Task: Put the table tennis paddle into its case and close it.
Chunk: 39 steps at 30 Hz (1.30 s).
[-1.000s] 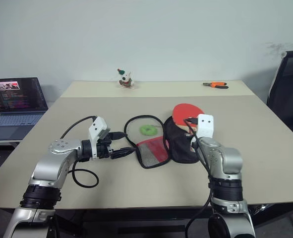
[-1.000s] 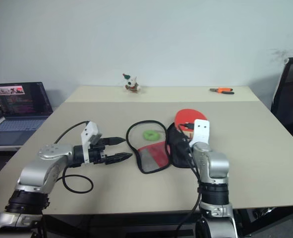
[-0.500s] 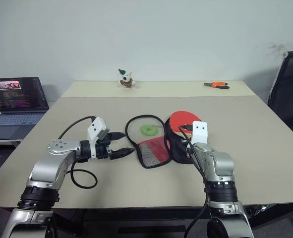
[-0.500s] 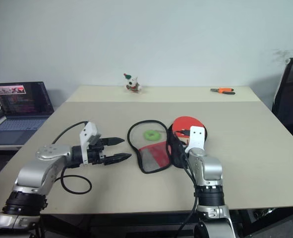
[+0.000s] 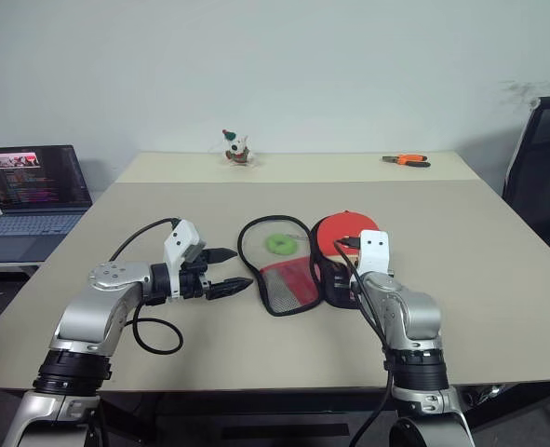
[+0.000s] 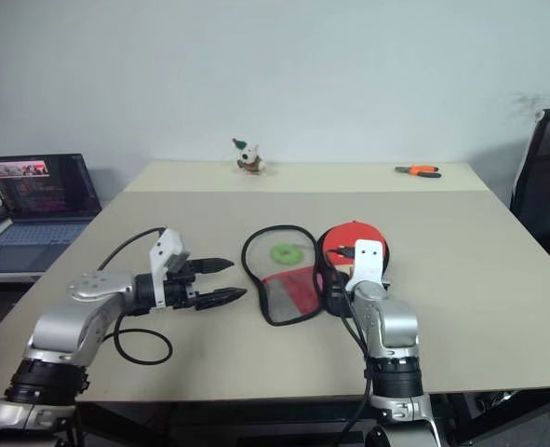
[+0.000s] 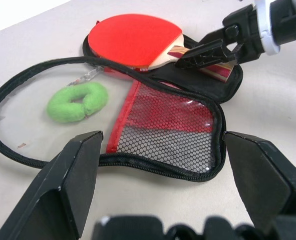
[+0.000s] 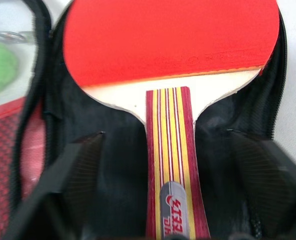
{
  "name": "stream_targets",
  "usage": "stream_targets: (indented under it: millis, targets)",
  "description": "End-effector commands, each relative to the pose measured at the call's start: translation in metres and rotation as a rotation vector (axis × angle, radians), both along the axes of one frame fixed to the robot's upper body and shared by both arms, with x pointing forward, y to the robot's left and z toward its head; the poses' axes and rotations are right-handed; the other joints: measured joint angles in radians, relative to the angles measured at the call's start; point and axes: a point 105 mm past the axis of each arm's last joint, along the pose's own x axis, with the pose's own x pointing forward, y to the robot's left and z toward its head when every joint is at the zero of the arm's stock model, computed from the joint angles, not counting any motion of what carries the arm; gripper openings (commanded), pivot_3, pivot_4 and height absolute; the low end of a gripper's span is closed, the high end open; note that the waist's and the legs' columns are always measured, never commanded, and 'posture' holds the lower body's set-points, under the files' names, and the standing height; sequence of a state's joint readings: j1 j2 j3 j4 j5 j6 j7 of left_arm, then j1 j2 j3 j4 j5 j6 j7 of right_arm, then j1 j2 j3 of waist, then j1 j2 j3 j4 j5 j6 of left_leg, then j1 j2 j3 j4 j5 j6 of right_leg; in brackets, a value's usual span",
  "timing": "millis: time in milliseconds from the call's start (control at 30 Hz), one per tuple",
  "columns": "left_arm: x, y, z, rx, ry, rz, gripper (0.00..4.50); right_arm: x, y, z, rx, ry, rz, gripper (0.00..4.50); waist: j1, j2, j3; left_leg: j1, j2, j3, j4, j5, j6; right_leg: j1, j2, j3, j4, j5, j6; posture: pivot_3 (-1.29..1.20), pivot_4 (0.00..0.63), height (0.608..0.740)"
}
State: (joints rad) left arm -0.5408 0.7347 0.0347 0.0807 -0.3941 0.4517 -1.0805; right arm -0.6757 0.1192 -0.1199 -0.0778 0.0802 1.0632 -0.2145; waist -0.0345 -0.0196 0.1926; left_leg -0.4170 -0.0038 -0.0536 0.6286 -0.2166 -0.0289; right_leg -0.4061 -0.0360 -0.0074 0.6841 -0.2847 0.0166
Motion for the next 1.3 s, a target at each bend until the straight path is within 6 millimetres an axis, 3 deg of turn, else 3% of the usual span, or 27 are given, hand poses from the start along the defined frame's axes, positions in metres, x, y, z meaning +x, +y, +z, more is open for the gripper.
stream_targets:
  millis: [33, 333, 367, 467, 700, 1300]
  targets:
    - [-0.001, 0.000, 0.012, -0.005, -0.051, -0.005, 4.19, -0.004, 0.001, 0.010, -0.020, -0.053, 0.014, 4.47, 0.000, 0.000, 0.000, 0.000, 0.000, 0.000, 0.000, 0.000, 0.000, 0.000, 0.000, 0.000, 0.000, 0.000, 0.000, 0.00, 0.150, 0.740]
    - [0.001, -0.001, 0.013, -0.007, -0.056, -0.006, 4.19, 0.005, -0.008, -0.009, -0.126, -0.040, 0.009, 4.47, 0.000, -0.001, 0.000, 0.001, 0.000, 0.001, 0.001, 0.000, 0.000, 0.000, 0.000, 0.000, 0.001, 0.000, 0.000, 0.00, 0.150, 0.740]
    - [0.001, -0.001, 0.013, -0.007, -0.056, -0.005, 4.19, 0.007, -0.009, -0.012, -0.132, -0.039, 0.007, 4.31, -0.001, -0.001, -0.001, 0.001, 0.000, 0.001, 0.001, 0.000, 0.000, 0.000, 0.000, 0.000, 0.001, 0.000, 0.000, 0.00, 0.150, 0.740]
    - [0.001, -0.001, 0.012, -0.006, -0.057, -0.006, 4.19, 0.007, -0.008, -0.015, -0.139, -0.036, 0.009, 3.62, -0.001, -0.001, -0.001, 0.001, 0.000, 0.001, 0.001, 0.000, 0.000, 0.000, 0.000, 0.000, 0.001, 0.000, 0.000, 0.00, 0.150, 0.740]
    - [0.001, -0.002, 0.012, -0.008, -0.057, -0.007, 4.19, 0.005, -0.004, -0.017, -0.163, -0.044, 0.019, 1.16, 0.000, -0.001, -0.001, 0.001, 0.000, 0.001, 0.001, 0.000, 0.000, 0.000, 0.000, 0.000, 0.002, 0.000, 0.000, 0.00, 0.150, 0.740]
    - [0.001, -0.003, 0.010, -0.010, -0.055, -0.012, 4.19, -0.006, -0.006, -0.013, -0.140, -0.018, 0.009, 1.13, 0.000, -0.001, -0.001, 0.001, 0.000, 0.000, 0.001, 0.000, 0.000, 0.000, 0.000, 0.000, 0.003, 0.000, 0.000, 0.00, 0.150, 0.740]
